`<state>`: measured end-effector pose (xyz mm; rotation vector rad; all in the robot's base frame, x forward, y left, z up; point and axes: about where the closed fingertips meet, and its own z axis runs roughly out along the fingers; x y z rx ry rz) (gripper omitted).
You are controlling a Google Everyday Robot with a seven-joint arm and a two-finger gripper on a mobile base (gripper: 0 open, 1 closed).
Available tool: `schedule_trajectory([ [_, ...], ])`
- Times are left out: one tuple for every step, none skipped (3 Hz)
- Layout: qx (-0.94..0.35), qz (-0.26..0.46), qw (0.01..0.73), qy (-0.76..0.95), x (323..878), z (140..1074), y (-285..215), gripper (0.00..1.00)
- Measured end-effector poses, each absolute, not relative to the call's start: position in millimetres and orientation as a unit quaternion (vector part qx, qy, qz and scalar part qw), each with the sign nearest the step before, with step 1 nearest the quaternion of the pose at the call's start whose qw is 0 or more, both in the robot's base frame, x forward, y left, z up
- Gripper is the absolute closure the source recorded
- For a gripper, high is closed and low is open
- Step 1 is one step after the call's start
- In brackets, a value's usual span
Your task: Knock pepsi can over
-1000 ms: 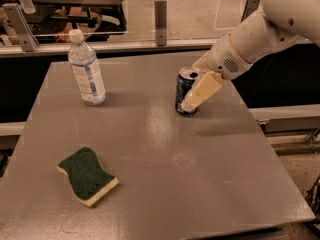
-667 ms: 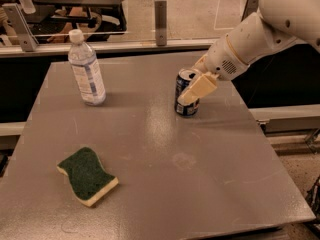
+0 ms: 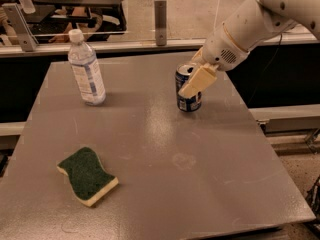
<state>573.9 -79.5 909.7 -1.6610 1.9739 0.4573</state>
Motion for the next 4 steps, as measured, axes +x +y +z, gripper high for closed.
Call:
schedule_trajectory([
  [-0.657, 0.133, 0.195, 0.716, 560.4, 919.0, -77.9, 1.0],
  [-0.711, 0.091, 0.112, 0.688, 537.1, 918.5, -71.8, 1.0],
  [-0.733, 0.07, 0.083, 0.672, 525.6, 917.1, -66.1, 1.0],
  [-0.749, 0.041, 0.06, 0.659, 511.9, 911.4, -58.1, 0.82],
])
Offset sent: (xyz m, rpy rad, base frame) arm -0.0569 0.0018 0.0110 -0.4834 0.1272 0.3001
